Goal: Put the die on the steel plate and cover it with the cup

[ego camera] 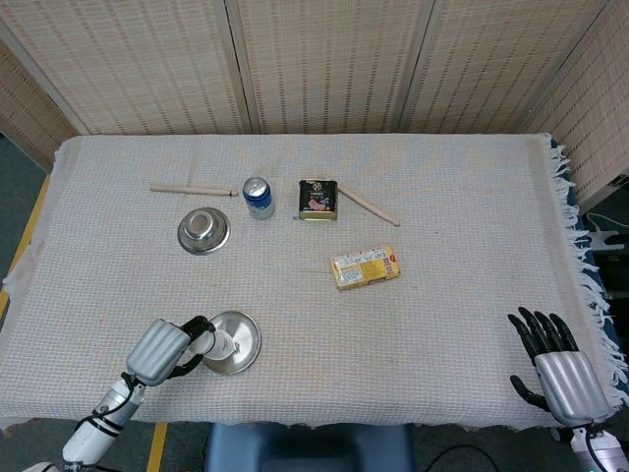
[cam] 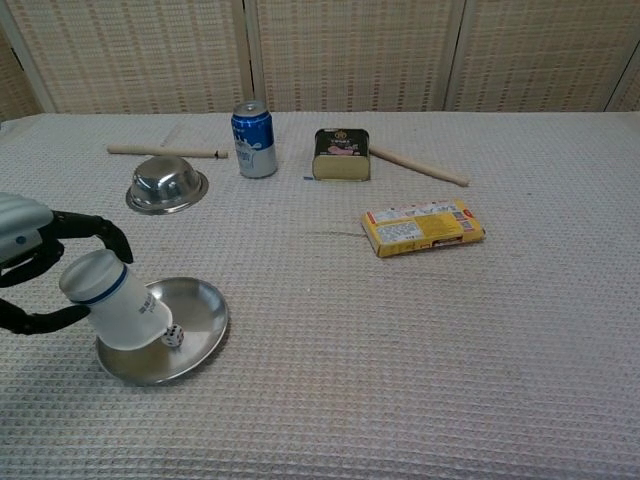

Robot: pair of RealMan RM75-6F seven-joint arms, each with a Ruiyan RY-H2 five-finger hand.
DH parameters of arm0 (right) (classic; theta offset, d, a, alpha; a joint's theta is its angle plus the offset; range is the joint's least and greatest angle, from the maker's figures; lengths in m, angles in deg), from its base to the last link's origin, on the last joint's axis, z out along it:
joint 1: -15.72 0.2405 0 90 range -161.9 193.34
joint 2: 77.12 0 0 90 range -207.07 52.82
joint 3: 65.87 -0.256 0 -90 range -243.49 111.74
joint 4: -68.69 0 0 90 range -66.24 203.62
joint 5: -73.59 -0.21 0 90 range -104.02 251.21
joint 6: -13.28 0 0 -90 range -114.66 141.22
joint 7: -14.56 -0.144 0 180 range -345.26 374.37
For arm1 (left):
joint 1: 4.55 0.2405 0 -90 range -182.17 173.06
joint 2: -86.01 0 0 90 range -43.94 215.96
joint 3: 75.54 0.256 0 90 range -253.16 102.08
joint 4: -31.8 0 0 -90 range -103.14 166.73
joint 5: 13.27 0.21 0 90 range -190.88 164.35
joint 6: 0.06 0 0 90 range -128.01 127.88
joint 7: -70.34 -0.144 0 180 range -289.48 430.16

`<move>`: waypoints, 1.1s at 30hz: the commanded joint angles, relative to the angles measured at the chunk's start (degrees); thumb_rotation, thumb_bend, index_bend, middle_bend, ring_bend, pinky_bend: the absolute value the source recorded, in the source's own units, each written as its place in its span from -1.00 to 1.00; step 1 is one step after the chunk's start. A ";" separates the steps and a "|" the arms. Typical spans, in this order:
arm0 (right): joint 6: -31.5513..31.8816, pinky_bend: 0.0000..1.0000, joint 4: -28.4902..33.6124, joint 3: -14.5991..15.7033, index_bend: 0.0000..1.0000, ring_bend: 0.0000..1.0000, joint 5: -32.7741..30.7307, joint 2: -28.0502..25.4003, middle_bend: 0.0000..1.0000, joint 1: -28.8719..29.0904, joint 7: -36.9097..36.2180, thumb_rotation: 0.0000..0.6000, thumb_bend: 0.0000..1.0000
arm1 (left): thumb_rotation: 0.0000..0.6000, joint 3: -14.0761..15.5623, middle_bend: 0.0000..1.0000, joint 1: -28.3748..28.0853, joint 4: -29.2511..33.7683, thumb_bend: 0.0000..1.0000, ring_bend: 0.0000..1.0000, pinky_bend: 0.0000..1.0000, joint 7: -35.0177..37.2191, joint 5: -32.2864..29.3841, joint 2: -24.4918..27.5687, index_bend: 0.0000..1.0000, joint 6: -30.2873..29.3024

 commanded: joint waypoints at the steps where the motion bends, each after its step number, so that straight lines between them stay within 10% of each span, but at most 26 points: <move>1: 0.10 -1.00 0.02 -0.08 -1.00 -1.00 -0.06 -0.07 -1.00 -0.01 -0.13 0.93 -0.66 | 1.00 -0.53 0.17 -0.72 -0.15 -0.27 0.67 0.95 -2.84 -0.46 -1.89 -0.14 1.22; 23: -0.51 -1.00 -0.08 -0.30 -1.00 -1.00 -0.90 0.19 -1.00 0.25 0.44 0.93 -0.65 | 1.00 -2.17 0.37 -0.24 -1.36 -0.25 0.71 0.95 -19.96 -3.78 -5.23 0.05 1.36; 33: -0.35 -1.00 -0.13 -0.28 -1.00 -1.00 -0.80 0.17 -1.00 0.21 0.32 0.93 -0.65 | 1.00 -1.32 0.42 -0.75 2.11 -0.21 0.71 0.95 -15.90 -4.84 -3.47 0.09 3.61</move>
